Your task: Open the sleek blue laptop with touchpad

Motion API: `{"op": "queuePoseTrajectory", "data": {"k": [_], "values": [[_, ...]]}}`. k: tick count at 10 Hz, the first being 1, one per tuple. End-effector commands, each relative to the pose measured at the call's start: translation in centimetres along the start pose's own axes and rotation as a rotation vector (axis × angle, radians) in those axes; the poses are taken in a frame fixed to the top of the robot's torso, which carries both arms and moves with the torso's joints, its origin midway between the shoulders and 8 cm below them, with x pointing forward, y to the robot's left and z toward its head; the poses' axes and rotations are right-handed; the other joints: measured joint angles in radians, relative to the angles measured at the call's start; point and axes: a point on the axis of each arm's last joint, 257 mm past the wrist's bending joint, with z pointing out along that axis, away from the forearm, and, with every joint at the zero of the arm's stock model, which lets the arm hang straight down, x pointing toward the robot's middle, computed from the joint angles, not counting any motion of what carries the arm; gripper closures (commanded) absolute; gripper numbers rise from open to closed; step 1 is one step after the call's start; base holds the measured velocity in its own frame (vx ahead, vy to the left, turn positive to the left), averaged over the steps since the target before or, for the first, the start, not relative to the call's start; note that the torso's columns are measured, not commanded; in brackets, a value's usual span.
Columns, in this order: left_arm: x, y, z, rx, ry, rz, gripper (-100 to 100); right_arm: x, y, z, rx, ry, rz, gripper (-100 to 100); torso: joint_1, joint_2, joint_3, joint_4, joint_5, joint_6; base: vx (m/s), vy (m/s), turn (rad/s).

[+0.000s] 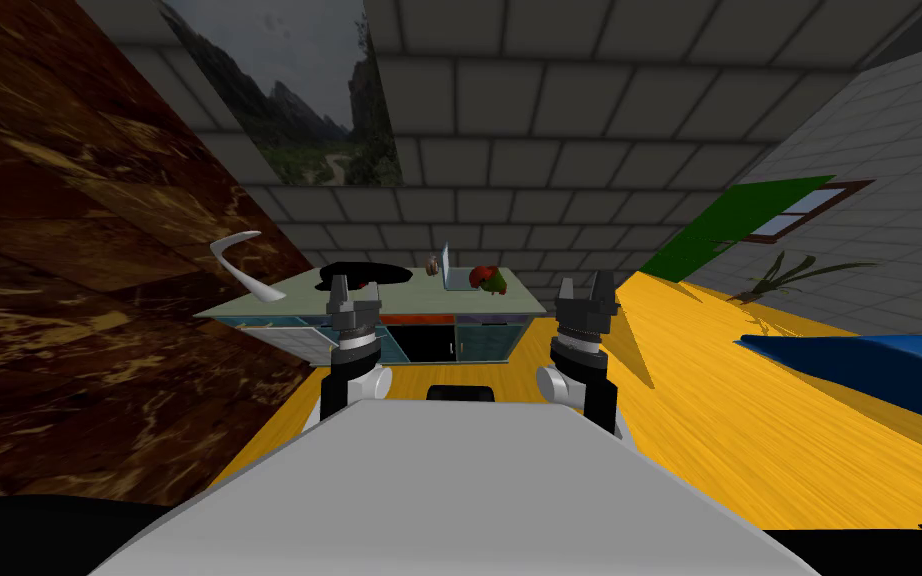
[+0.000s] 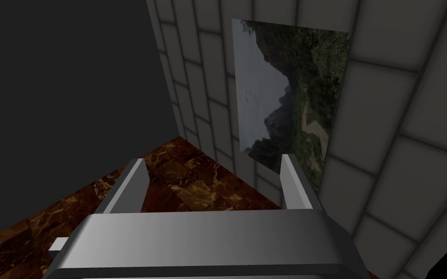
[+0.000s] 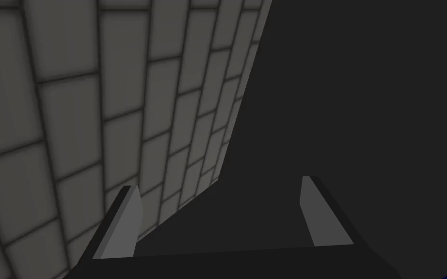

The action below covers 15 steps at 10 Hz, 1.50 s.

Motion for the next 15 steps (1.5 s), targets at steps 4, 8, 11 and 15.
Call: {"op": "queuePoseTrajectory", "data": {"k": [4, 8, 11, 15], "values": [[0.0, 0.0, 0.0, 0.000, 0.000, 0.000, 0, 0.0, 0.0, 0.0, 0.000, 0.000, 0.000, 0, 0.000, 0.248, -0.497, 0.248, 0.000, 0.000, 0.000, 0.000, 0.000], [0.0, 0.0, 0.0, 0.000, 0.000, 0.000, 0, 0.0, 0.0, 0.0, 0.000, 0.000, 0.000, 0, 0.000, 0.544, -1.087, 0.544, 0.000, 0.000, 0.000, 0.000, 0.000], [1.0, 0.8, 0.6, -0.015, 0.051, -0.020, -100, 0.0, 0.0, 0.0, 0.000, 0.000, 0.000, 0, 0.000, 0.725, -1.451, 0.724, 0.000, 0.000, 0.009, -0.009, 0.007], [3.3, 3.2, 2.5, -0.062, 0.124, -0.103, -100, 0.0, 0.0, 0.0, 0.000, 0.000, 0.000, 0, -0.001, 0.738, -1.476, 0.738, 0.000, 0.000, 0.025, -0.038, 0.021]]}}
